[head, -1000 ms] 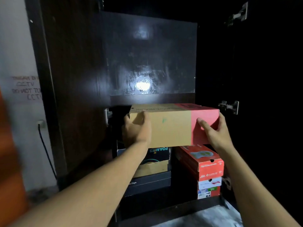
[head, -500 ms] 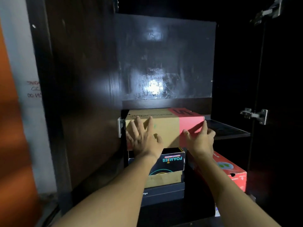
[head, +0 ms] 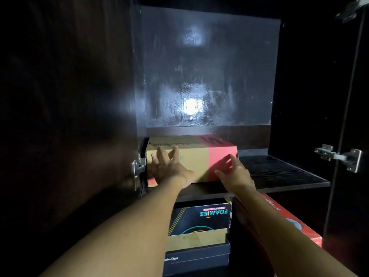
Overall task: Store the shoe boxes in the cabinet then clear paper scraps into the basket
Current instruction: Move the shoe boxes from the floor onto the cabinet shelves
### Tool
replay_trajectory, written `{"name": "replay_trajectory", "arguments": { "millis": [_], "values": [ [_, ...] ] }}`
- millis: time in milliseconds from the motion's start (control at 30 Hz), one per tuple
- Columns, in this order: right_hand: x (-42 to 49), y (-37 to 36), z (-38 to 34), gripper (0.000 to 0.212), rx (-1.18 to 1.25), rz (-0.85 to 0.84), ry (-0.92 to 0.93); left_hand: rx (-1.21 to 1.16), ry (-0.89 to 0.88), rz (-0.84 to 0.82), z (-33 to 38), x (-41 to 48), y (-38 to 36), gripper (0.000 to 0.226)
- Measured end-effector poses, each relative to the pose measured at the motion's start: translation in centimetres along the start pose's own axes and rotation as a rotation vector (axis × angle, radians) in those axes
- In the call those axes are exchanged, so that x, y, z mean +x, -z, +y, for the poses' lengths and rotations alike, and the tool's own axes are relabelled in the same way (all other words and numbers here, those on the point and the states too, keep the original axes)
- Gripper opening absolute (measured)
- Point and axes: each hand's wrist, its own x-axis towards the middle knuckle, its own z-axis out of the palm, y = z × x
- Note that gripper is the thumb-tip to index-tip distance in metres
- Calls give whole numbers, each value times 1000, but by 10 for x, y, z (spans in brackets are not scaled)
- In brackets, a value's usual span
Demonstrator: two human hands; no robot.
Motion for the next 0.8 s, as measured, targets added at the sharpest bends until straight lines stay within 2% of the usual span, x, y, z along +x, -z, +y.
{"name": "replay_trajectory", "arguments": {
  "millis": [300,367,467,633,800],
  "values": [
    [-8,20,18,63,-45,69,99,89,-26,42,5,-2,-8,103],
    [-15,29,20,60,-44,113,105,110,-53,104,12,-5,-10,96],
    [-33,43,28,57,-54,169,61,74,-187,176,33,-19,-17,74],
    [-87,84,59,49,5,266,-42,-167,-366,92,75,-55,-32,46],
    [-178,126,106,46,-90,339,-194,-351,-587,-202,97,-120,-63,41]
  ]
}}
